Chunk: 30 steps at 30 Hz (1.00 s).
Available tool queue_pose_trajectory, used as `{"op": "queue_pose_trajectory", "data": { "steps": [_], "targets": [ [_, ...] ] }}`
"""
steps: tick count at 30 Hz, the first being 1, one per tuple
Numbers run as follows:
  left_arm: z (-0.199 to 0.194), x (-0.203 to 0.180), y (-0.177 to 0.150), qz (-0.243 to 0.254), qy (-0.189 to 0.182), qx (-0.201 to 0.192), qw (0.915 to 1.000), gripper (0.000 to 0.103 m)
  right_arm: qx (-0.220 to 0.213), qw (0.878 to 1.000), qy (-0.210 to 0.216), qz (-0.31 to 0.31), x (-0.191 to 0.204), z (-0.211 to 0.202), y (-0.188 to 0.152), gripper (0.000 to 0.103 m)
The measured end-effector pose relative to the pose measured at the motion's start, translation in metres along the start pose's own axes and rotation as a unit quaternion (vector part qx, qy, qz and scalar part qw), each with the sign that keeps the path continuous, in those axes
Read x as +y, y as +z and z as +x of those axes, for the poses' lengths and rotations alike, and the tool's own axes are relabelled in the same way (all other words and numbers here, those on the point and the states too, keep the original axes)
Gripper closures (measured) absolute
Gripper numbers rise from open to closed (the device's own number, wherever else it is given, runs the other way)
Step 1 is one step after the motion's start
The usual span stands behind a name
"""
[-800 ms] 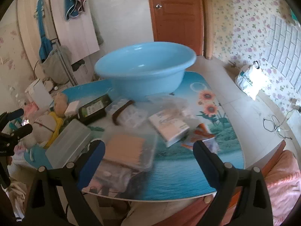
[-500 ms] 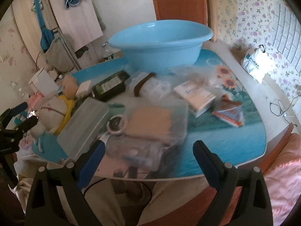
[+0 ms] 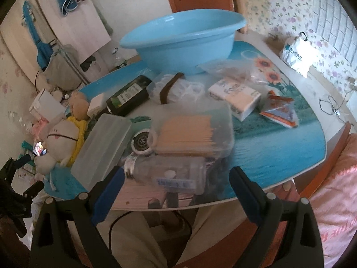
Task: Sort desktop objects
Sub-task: 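Move the left tool toward the white plastic hook on the table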
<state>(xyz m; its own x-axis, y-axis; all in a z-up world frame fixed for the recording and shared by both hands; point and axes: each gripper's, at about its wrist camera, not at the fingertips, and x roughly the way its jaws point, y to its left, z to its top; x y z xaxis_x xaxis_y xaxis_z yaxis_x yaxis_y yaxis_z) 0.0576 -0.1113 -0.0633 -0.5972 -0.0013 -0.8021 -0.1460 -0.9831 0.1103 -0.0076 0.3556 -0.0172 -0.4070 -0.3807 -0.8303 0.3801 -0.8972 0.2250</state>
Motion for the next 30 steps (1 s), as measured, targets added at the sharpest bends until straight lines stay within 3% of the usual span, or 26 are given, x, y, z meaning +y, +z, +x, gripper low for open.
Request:
{"op": "queue_pose_trajectory", "data": {
  "steps": [8,23,26,30],
  "targets": [
    [0.029,0.022,-0.013,-0.07,-0.012,0.006,0.9975,0.0,0.011,1.0,-0.027,-0.011,0.011,0.013,-0.002,0.0],
    [0.044,0.018,-0.016,-0.092,-0.019,0.0,0.9956,0.001,0.032,0.998,-0.051,-0.013,0.021,0.031,-0.005,0.0],
    [0.04,0.018,-0.016,-0.089,-0.023,-0.004,0.9958,0.011,0.031,0.998,-0.053,-0.015,0.021,0.031,-0.006,0.0],
    [0.037,0.016,-0.011,-0.084,-0.025,-0.009,0.9961,0.045,0.028,0.998,-0.058,-0.013,0.019,0.03,-0.006,0.0]
  ]
}}
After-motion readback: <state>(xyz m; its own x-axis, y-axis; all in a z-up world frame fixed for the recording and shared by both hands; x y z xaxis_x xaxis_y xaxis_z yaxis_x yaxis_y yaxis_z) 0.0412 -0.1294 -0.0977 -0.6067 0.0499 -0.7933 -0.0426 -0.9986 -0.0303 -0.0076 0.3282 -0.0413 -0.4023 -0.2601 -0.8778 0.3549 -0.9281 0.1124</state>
